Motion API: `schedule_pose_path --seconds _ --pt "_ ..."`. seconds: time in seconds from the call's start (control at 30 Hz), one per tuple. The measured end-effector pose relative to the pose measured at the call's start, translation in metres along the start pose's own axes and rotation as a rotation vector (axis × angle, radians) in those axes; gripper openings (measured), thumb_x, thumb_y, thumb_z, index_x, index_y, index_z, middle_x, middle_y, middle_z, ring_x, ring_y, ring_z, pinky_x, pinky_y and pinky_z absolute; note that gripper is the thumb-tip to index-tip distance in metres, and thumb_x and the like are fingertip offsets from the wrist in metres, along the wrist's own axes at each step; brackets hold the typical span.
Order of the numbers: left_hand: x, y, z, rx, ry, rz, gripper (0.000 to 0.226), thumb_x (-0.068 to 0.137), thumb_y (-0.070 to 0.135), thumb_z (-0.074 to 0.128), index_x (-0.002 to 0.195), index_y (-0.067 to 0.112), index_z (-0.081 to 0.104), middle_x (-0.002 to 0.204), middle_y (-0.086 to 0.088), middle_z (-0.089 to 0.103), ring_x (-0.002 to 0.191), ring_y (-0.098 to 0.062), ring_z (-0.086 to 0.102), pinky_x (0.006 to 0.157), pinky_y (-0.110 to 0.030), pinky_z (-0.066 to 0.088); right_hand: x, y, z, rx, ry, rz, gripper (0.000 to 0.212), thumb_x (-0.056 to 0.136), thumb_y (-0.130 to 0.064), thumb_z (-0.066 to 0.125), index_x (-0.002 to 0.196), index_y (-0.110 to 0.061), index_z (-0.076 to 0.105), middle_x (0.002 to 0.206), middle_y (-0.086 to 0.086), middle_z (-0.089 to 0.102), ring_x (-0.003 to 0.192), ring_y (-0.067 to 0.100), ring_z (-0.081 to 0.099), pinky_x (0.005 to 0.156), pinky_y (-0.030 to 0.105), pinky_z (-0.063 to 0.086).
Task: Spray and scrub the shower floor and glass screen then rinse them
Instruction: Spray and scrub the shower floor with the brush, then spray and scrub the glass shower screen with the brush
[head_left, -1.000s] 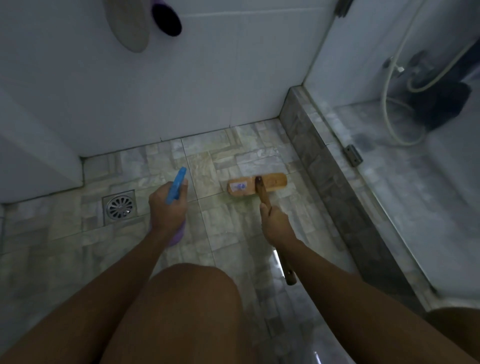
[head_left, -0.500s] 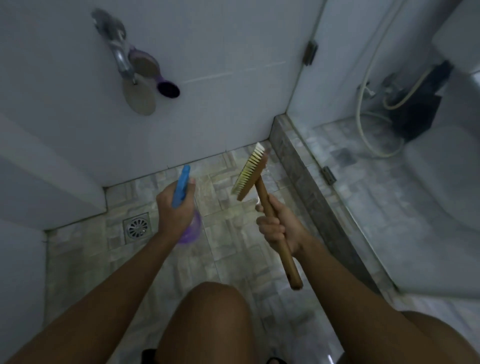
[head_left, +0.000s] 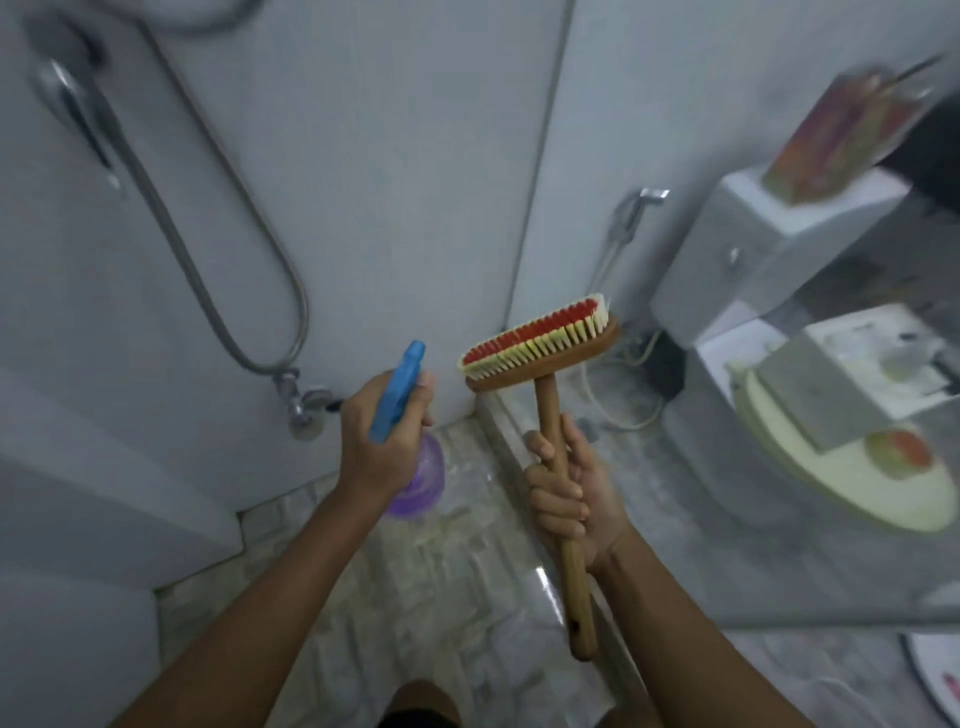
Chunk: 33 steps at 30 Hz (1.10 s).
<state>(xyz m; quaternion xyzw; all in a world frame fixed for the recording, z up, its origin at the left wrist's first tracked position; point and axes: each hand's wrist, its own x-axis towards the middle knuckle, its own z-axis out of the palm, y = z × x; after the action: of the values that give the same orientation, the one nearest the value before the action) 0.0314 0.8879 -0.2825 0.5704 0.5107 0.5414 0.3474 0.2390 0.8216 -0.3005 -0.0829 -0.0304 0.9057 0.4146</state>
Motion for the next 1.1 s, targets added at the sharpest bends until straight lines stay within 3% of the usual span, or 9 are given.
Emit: schedule_pose_path --seconds 0.13,0.27,0.37,0.47,0.6,0.7,0.9,1.0,1.1 --pt "0.047 0.162 -0.006 -0.064 -0.037 0.135 0.024 0.095 0.033 0.057 0.085 0.011 0.061 0.071 -0.008 0.063 0.061 -0.028 0.064 0.056 -0.047 0.054 -0.032 -0.035 0.173 -0.229 0.106 -0.244 0.048 0.104 -0.055 0.032 0.085 -0.013 0.046 0.048 -0.001 0.028 0.032 0.009 0.030 0.031 0.017 0.030" --pt "0.087 0.323 -0.011 -0.095 -0.052 0.260 0.032 0.094 0.029 0.060 0.080 0.001 0.059 0.069 -0.019 0.057 0.063 -0.035 0.057 0.057 -0.047 0.050 -0.068 -0.054 0.348 -0.593 0.365 -0.568 0.046 0.100 -0.056 0.037 0.079 -0.017 0.048 0.049 0.000 0.029 0.031 0.010 0.028 0.031 0.015 0.023" --pt "0.111 0.431 -0.008 -0.124 -0.063 0.386 0.027 0.093 0.020 0.061 0.075 0.000 0.056 0.066 -0.018 0.052 0.058 -0.028 0.050 0.054 -0.038 0.042 -0.094 -0.071 0.453 -0.891 0.538 -0.839 0.045 0.102 -0.053 0.038 0.084 -0.015 0.053 0.055 0.005 0.037 0.039 0.017 0.032 0.037 0.023 0.028" --pt "0.126 0.513 -0.002 -0.193 -0.091 0.489 0.024 0.092 0.022 0.061 0.083 0.001 0.064 0.071 -0.018 0.060 0.064 -0.032 0.058 0.058 -0.043 0.048 -0.125 -0.081 0.535 -1.073 0.599 -1.085 0.045 0.105 -0.047 0.034 0.100 -0.007 0.054 0.057 0.007 0.045 0.041 0.019 0.039 0.039 0.025 0.036" --pt "0.138 0.581 0.015 -0.301 -0.122 0.575 0.043 0.095 0.043 0.054 0.074 0.007 0.067 0.065 -0.011 0.064 0.060 -0.023 0.061 0.060 -0.037 0.051 -0.161 -0.084 0.594 -1.189 0.632 -1.286 0.049 0.104 -0.050 0.034 0.104 -0.006 0.056 0.060 0.008 0.047 0.043 0.021 0.042 0.043 0.028 0.040" --pt "0.149 0.624 0.031 -0.430 -0.191 0.554 0.060 0.094 0.056 0.047 0.069 0.005 0.066 0.062 -0.012 0.064 0.061 -0.026 0.064 0.062 -0.034 0.052 -0.183 -0.084 0.634 -1.275 0.704 -1.419 0.044 0.104 -0.045 0.036 0.104 -0.006 0.056 0.063 0.011 0.048 0.043 0.021 0.043 0.041 0.028 0.040" --pt "0.180 0.691 0.058 -0.576 -0.301 0.619 0.054 0.102 0.040 0.052 0.069 -0.001 0.066 0.062 -0.018 0.063 0.061 -0.034 0.063 0.057 -0.039 0.052 -0.208 -0.087 0.709 -1.396 0.846 -1.671 0.041 0.103 -0.041 0.036 0.102 -0.006 0.056 0.060 0.009 0.050 0.042 0.020 0.044 0.038 0.026 0.042" --pt "0.197 0.721 0.064 -0.617 -0.344 0.654 0.050 0.101 0.035 0.052 0.067 0.002 0.064 0.063 -0.021 0.063 0.052 -0.020 0.059 0.050 -0.022 0.048 -0.209 -0.092 0.740 -1.415 0.904 -1.788 0.039 0.103 -0.040 0.037 0.100 -0.008 0.058 0.062 0.011 0.051 0.044 0.021 0.044 0.040 0.027 0.043" --pt "0.212 0.748 0.068 -0.643 -0.410 0.656 0.046 0.102 0.031 0.053 0.067 0.002 0.064 0.063 -0.023 0.063 0.051 -0.014 0.057 0.049 -0.023 0.049 -0.205 -0.098 0.765 -1.434 0.990 -1.907 0.036 0.104 -0.040 0.037 0.097 -0.011 0.058 0.061 0.009 0.050 0.044 0.018 0.046 0.039 0.025 0.042"
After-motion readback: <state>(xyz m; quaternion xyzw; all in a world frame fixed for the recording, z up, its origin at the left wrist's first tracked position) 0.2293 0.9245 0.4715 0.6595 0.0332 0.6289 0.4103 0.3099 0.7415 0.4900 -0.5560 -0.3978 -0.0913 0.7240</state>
